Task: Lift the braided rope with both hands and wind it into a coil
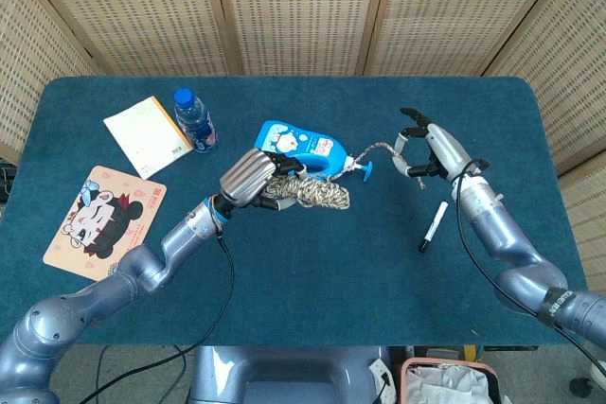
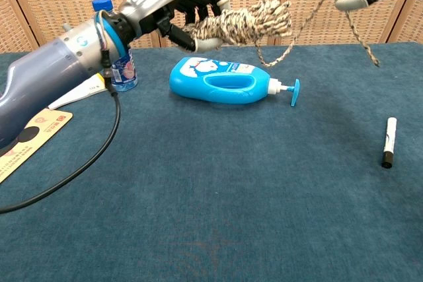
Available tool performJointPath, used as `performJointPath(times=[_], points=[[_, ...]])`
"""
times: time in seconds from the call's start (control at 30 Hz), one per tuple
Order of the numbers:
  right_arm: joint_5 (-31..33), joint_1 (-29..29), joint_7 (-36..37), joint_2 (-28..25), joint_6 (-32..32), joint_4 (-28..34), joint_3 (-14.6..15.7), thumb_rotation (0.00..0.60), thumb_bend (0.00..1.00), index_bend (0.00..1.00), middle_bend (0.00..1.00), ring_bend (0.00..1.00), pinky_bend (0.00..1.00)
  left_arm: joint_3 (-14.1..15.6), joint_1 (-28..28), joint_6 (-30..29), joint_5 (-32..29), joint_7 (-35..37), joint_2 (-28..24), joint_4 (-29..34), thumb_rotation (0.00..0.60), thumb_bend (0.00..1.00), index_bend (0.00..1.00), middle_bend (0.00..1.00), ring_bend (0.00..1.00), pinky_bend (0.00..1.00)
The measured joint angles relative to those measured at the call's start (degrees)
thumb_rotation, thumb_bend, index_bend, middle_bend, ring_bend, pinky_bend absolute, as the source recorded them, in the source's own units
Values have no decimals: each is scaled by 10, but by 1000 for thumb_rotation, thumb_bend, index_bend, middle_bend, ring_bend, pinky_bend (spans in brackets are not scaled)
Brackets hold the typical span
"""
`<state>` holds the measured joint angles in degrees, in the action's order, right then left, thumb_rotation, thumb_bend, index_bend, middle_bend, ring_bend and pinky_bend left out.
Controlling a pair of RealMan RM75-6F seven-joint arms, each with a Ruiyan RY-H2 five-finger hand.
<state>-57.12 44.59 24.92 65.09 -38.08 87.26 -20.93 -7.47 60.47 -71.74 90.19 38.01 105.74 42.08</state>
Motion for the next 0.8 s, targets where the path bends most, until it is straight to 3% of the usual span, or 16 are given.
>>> performJointPath(times=[0.43, 0.8], points=[[-93, -60, -8, -25, -46, 83, 49, 600, 471, 707, 49, 0, 0, -92, 35, 83, -102, -89, 49, 1, 600, 569, 774, 613, 579, 672], [-216, -101, 18, -61, -99, 156, 85, 600, 471, 709, 48, 0, 0, -135, 63, 113, -147, -182, 75, -13, 600, 569, 778, 613, 579, 672]])
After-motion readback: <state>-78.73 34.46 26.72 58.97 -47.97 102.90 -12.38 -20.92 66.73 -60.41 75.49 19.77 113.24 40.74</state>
